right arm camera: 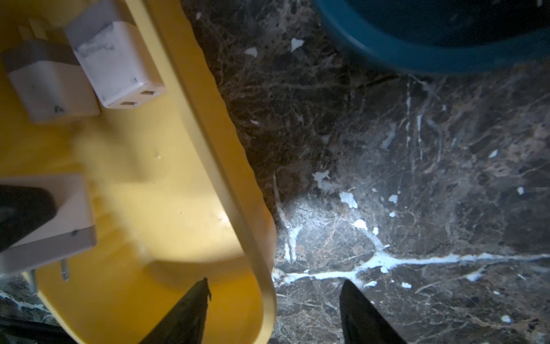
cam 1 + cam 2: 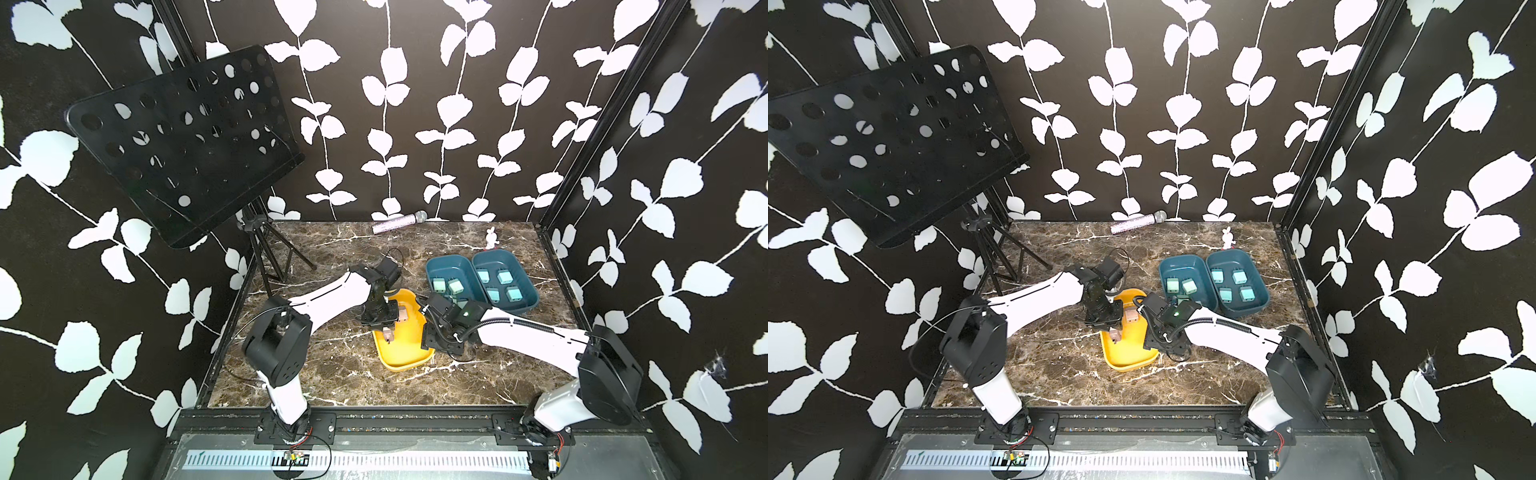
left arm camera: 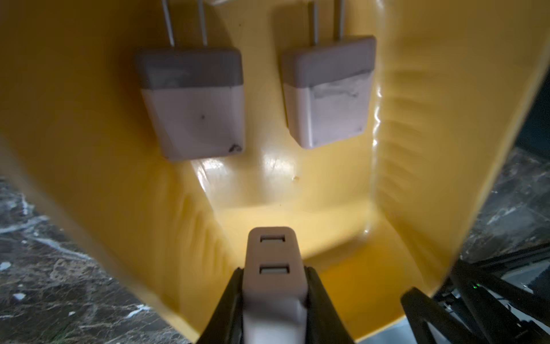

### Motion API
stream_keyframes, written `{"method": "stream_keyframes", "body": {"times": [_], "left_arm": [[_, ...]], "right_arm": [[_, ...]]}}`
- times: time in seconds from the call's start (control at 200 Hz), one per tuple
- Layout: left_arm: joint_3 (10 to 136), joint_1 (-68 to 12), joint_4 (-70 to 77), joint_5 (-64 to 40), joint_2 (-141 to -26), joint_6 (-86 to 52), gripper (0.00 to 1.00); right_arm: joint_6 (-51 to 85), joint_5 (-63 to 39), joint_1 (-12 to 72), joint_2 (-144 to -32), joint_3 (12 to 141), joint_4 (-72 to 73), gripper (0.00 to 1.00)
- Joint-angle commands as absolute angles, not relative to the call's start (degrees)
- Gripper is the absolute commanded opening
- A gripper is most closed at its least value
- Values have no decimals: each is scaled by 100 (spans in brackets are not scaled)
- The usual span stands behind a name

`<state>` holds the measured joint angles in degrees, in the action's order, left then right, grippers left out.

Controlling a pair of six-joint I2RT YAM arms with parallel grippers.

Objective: Place the plugs by color into the storage box
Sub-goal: Place the plug in the storage box.

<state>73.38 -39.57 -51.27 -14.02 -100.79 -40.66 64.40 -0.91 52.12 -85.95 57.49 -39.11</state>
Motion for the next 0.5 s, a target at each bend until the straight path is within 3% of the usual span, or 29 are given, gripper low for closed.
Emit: {"method": "stream_keyframes", "body": {"times": [0.0, 0.495], "left_arm": [[7296, -3974, -5056, -1191, -10151, -3959, 25], [6962, -4201, -4914, -774, -10583, -3744, 33]], "right_arm": [[6633, 6, 5199, -8431, 5630, -3860, 69], [6549, -76, 5201, -8707, 5769, -3779, 69]]}}
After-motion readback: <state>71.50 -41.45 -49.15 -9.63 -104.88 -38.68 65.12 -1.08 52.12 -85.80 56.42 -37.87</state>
